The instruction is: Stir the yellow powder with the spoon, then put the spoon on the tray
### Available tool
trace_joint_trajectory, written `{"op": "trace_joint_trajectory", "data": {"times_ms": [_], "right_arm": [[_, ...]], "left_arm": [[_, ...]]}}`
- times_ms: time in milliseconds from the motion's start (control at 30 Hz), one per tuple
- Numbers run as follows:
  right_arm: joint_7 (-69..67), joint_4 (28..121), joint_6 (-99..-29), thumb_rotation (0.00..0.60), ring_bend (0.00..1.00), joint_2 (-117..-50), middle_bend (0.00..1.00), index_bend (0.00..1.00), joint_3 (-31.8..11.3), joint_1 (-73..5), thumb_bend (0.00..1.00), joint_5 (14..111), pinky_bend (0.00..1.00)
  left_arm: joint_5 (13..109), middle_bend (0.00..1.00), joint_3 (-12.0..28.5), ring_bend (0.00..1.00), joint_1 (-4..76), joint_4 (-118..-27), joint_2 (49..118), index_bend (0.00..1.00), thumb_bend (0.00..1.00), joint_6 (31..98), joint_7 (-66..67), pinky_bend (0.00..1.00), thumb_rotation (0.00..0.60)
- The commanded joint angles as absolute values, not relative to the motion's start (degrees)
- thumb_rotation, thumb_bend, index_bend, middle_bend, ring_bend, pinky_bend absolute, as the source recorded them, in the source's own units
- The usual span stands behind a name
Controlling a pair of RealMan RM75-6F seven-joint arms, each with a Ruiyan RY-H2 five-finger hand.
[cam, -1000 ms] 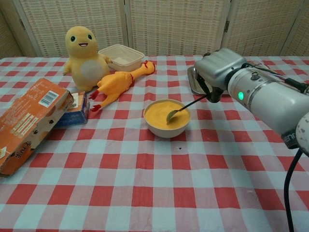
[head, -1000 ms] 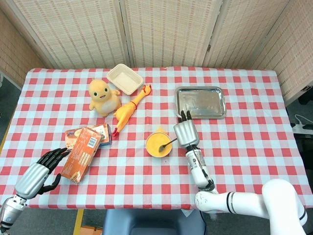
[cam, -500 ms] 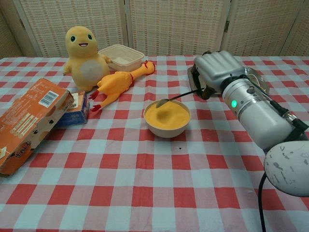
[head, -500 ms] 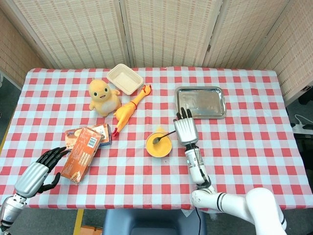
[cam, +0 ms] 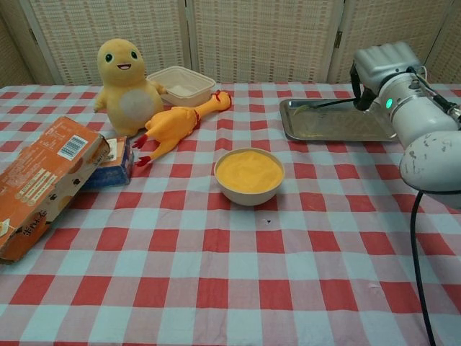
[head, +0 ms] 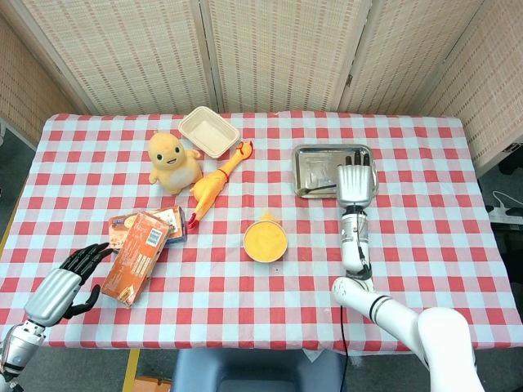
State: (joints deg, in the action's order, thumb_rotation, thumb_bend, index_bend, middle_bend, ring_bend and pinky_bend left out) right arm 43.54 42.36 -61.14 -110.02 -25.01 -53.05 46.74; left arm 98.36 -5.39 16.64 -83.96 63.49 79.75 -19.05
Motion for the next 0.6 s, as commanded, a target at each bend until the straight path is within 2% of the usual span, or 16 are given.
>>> {"op": "trace_joint_trajectory", "data": {"times_ms": [33,167,200,233,300,367,433,467,500,567,600], "right_arm": [[42.75,32.12,-54.46,0.600,0.11,-112.05,0.33,1.00,-28.43,-56.33,0.61,42.96,0.18],[40.79,23.72,-48.49,0.600,0.11,-114.41,0.33,0.97,-30.46,-58.99,0.61,41.07,0.18],[40.73,22.11,-47.28,0.600,0.11,-114.89,0.33,0.93,-30.55,-59.40,0.61,40.95,0.18],[40.84,20.21,-45.46,0.600,0.10,-115.45,0.33,0.86,-30.81,-59.90,0.61,40.59,0.17],[40.85,17.83,-43.16,0.600,0.09,-116.07,0.32,0.62,-31.37,-60.66,0.61,40.06,0.16],[39.41,16.24,-40.81,0.600,0.06,-116.34,0.25,0.25,-32.27,-61.43,0.60,39.62,0.14],[37.14,15.91,-37.94,0.600,0.02,-115.84,0.15,0.05,-33.62,-62.10,0.55,38.84,0.11],[36.20,15.89,-37.20,0.600,0.01,-115.60,0.10,0.00,-34.18,-62.38,0.48,38.55,0.10],[35.50,15.84,-36.69,0.600,0.00,-115.37,0.06,0.00,-34.47,-62.55,0.40,38.50,0.09],[34.71,15.68,-36.47,0.600,0.00,-114.96,0.01,0.00,-34.61,-62.73,0.27,38.80,0.08],[34.34,15.81,-36.62,0.600,0.00,-114.74,0.00,0.00,-34.56,-62.71,0.23,39.07,0.07]], "left_arm": [[97.66,0.00,-5.12,0.00,16.96,-83.92,63.84,0.00,0.62,78.71,-18.27,0.09,0.600],[96.26,0.00,-4.63,0.00,17.74,-83.86,64.31,0.00,0.62,76.49,-17.34,0.10,0.600],[95.65,0.00,-4.31,0.00,18.04,-83.97,64.37,0.00,0.62,75.82,-16.99,0.10,0.600],[95.35,0.00,-4.30,0.00,17.96,-84.32,64.16,0.00,0.62,75.69,-16.79,0.10,0.600],[95.11,0.00,-4.24,0.00,17.99,-84.58,64.14,0.00,0.62,75.47,-16.59,0.10,0.600],[94.95,0.00,-4.17,0.00,18.02,-84.61,64.29,0.00,0.62,75.27,-16.23,0.10,0.600],[94.87,0.00,-4.16,0.00,18.09,-84.59,64.40,0.00,0.62,75.03,-16.00,0.10,0.600],[94.77,0.00,-4.15,0.00,18.10,-84.59,64.42,0.00,0.62,74.91,-16.05,0.10,0.600],[94.63,0.00,-4.13,0.00,18.10,-84.59,64.43,0.00,0.62,74.81,-16.06,0.10,0.600],[94.41,0.00,-4.05,0.00,18.03,-84.61,64.41,0.00,0.63,74.81,-16.00,0.10,0.600],[94.42,0.00,-4.05,0.00,17.99,-84.62,64.40,0.00,0.63,74.87,-16.00,0.10,0.600]]}}
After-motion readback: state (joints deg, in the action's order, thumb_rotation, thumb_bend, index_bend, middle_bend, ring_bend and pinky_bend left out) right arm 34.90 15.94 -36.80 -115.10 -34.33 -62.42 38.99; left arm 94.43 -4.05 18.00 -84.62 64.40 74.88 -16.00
